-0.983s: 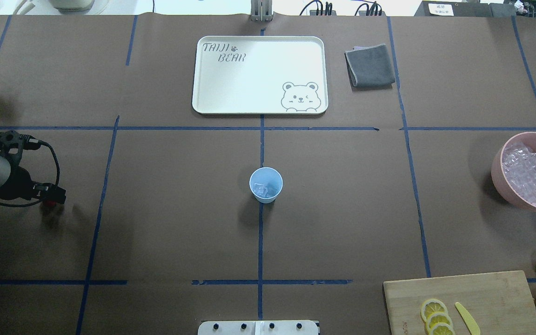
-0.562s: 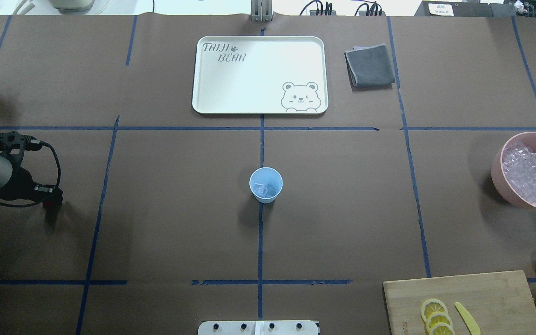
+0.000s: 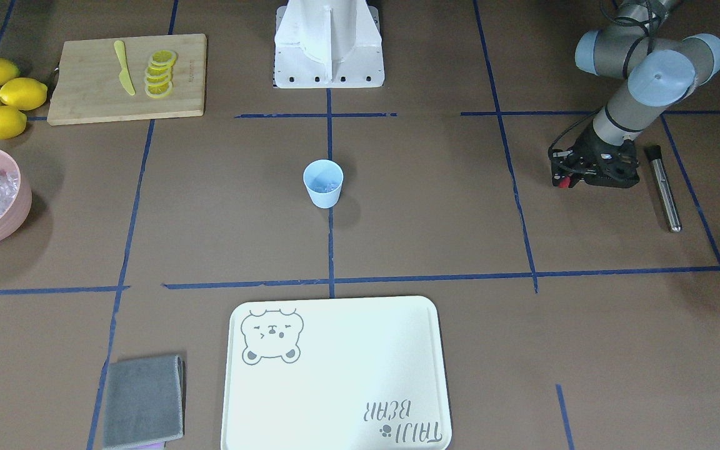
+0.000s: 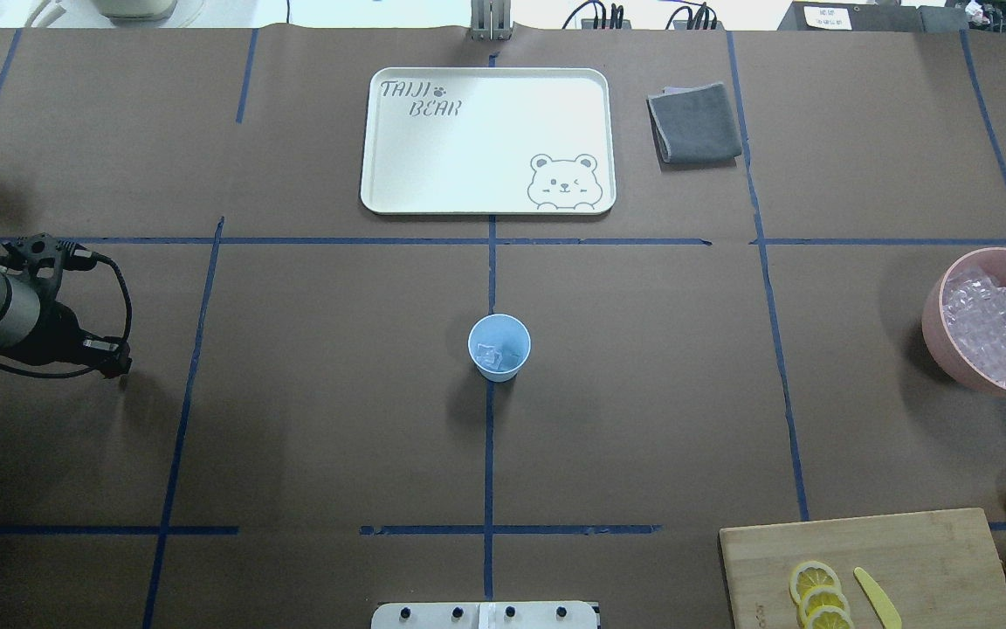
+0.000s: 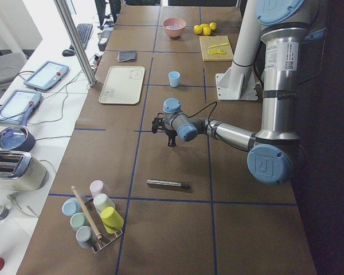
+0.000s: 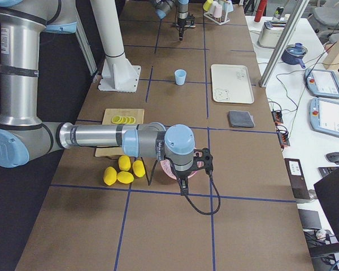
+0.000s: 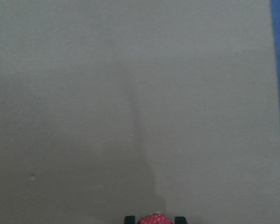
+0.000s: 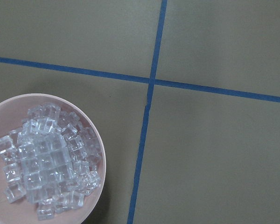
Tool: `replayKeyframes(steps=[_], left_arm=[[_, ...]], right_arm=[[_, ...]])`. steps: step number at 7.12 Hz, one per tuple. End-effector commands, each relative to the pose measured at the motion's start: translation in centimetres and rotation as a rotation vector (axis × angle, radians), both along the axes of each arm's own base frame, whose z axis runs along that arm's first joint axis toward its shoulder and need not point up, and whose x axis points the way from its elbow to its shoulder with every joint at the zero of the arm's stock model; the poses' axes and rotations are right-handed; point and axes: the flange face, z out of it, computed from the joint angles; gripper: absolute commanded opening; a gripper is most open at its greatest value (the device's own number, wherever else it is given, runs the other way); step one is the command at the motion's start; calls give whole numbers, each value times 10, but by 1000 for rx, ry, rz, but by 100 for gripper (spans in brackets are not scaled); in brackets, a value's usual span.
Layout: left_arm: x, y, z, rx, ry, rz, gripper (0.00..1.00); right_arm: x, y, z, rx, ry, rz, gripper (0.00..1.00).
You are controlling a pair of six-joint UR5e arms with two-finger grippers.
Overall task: Mash ice and strawberries in cup
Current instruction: 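Carry the strawberry with the left gripper over the blue cup and release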
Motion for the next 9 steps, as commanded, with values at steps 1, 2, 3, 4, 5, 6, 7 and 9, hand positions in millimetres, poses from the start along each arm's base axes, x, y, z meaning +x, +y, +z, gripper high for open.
replayKeyframes(steps=[1,2,3,4,5,6,7,9], left_arm=[[20,-24,-49,32,60,-28,0],[37,-40,-82,22,66,-38,0],[59,-61,-138,25,70,-37,0],[72,-73,-183,8,50,-39,0],[86,-76,-220,2,34,-51,0],[108,-69,-255,-9,38,-85,0],[131,-58,-289,-32,25,-83,0],[198,-12,-372,-53,37,-129,0]], right_arm=[[0,0,-1,1,-1,1,99],[0,0,-1,1,-1,1,99],[0,0,0,-5,1,3,99],[0,0,-1,0,0,2,99],[0,0,0,-2,0,2,99],[0,0,0,-2,0,2,99],[0,0,0,-1,1,2,99],[0,0,1,-4,3,2,99]])
